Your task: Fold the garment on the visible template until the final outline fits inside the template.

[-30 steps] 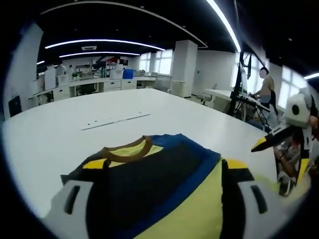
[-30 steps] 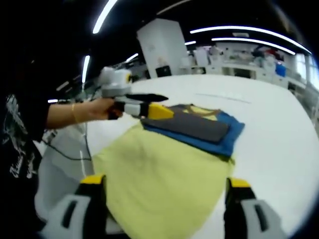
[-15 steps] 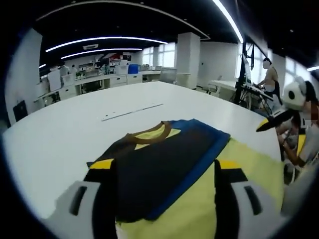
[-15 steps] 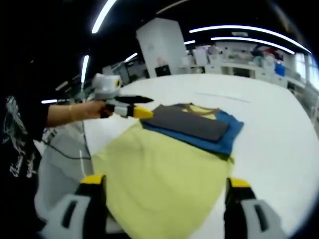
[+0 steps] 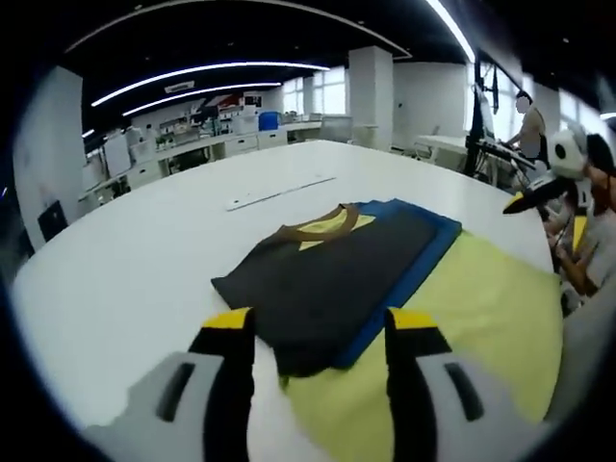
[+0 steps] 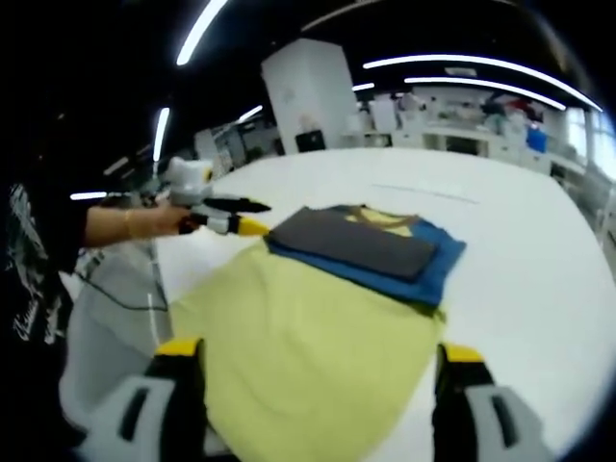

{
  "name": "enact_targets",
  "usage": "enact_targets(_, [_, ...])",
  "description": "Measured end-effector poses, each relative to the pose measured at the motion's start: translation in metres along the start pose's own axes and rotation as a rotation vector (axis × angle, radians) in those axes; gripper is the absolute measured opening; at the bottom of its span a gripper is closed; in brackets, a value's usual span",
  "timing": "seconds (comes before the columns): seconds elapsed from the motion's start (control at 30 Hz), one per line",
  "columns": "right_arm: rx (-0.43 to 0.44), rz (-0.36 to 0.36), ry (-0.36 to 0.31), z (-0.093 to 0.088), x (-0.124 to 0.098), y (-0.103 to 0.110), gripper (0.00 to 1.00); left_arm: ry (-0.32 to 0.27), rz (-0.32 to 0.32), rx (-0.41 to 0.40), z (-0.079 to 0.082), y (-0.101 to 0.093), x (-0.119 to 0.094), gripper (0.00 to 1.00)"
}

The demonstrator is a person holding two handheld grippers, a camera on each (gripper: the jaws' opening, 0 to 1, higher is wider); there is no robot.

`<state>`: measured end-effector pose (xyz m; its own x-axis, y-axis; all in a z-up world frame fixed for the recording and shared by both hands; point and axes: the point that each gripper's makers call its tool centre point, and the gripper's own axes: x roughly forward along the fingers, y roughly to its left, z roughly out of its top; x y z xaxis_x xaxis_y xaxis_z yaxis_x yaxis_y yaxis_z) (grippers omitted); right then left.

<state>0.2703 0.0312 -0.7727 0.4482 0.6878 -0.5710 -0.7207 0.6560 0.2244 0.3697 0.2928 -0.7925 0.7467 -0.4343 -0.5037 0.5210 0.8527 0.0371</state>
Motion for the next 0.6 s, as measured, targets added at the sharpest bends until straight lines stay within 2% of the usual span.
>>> enact_targets(0.17, [0.004, -0.004, -0.002, 0.0, 0.001, -0.001, 0.99, 0.014, 0.025, 0.003, -0.008, 0.011, -0.004, 0.42])
enact_targets(0.27, [0.002, -0.004, 0.003, 0.0, 0.002, 0.0, 0.99, 0.024, 0.044, 0.008, -0.016, 0.02, -0.006, 0.33])
enact_targets(0.33, [0.002, -0.004, 0.006, -0.001, 0.002, 0.0, 0.99, 0.035, 0.046, 0.0, -0.021, 0.022, -0.006, 0.27])
enact_targets(0.47, [0.007, -0.009, 0.009, -0.002, 0.002, -0.001, 0.99, 0.059, 0.043, 0.032, -0.032, 0.025, -0.007, 0.24])
enact_targets(0.6, [0.015, -0.018, 0.009, -0.003, 0.002, -0.003, 0.99, 0.073, 0.041, 0.054, -0.032, 0.025, -0.007, 0.16])
